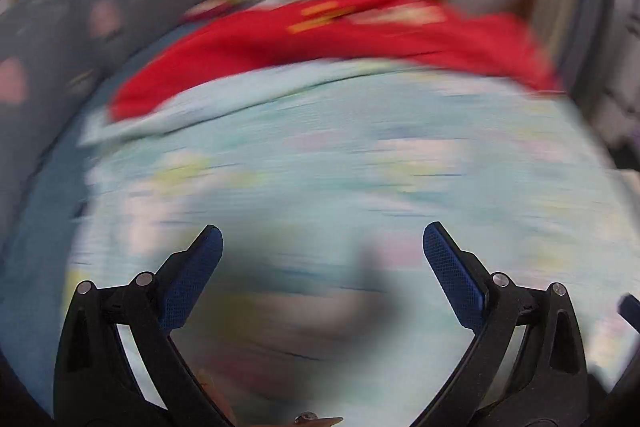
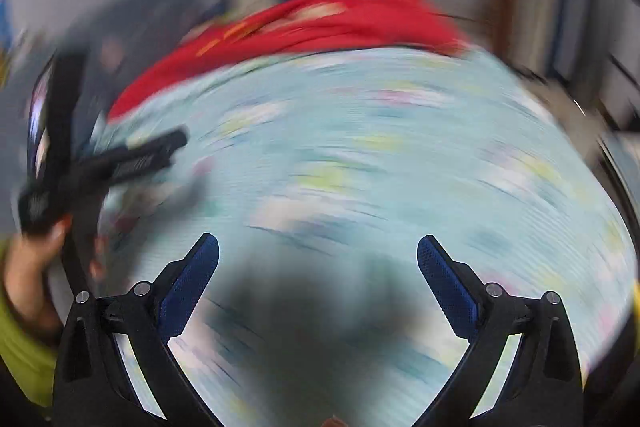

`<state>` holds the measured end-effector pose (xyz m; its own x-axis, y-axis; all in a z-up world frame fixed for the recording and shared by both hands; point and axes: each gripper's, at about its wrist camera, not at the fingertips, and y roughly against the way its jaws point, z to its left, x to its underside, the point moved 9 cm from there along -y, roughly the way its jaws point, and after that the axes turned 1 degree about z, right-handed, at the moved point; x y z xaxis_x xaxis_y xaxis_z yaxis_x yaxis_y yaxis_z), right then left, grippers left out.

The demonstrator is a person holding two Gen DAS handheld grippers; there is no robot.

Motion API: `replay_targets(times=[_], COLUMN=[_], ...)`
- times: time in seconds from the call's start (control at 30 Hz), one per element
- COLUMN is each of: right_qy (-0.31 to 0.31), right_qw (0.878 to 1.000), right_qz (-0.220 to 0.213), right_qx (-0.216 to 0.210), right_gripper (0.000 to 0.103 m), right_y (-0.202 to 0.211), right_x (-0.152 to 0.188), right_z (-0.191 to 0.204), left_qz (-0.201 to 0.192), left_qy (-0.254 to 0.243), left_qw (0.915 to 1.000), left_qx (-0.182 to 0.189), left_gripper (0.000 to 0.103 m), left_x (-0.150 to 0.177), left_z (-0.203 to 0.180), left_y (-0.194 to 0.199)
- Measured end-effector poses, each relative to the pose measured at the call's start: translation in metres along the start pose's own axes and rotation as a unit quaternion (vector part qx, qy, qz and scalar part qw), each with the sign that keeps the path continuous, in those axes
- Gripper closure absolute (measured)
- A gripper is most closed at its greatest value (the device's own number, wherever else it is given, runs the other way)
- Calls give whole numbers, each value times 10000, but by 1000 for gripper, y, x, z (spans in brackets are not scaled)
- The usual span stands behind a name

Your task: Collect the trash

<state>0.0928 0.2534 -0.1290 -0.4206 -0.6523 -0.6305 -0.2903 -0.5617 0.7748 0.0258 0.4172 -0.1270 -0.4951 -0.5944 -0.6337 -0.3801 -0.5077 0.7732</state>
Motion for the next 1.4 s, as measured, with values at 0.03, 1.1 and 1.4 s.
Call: replay_targets(times=[0.03, 1.1, 1.4], right_qy=[206, 205, 204], right_qw=[9997, 9985, 9985], right_qz=[109, 428, 428], right_qx=[-40, 262, 257], right_gripper=[6, 5, 5], right_y=[-21, -95, -95], right_x=[-5, -14, -13], right_z=[23, 89, 88], left_qz=[66, 513, 515], left_qy=[87, 517, 518], left_qw=[9997, 9966, 9966], left_qx=[-236, -385, -386], left_gripper=[11, 9, 9], left_x=[-1, 17, 17], left_z=[26, 81, 81], left_y=[-13, -60, -60])
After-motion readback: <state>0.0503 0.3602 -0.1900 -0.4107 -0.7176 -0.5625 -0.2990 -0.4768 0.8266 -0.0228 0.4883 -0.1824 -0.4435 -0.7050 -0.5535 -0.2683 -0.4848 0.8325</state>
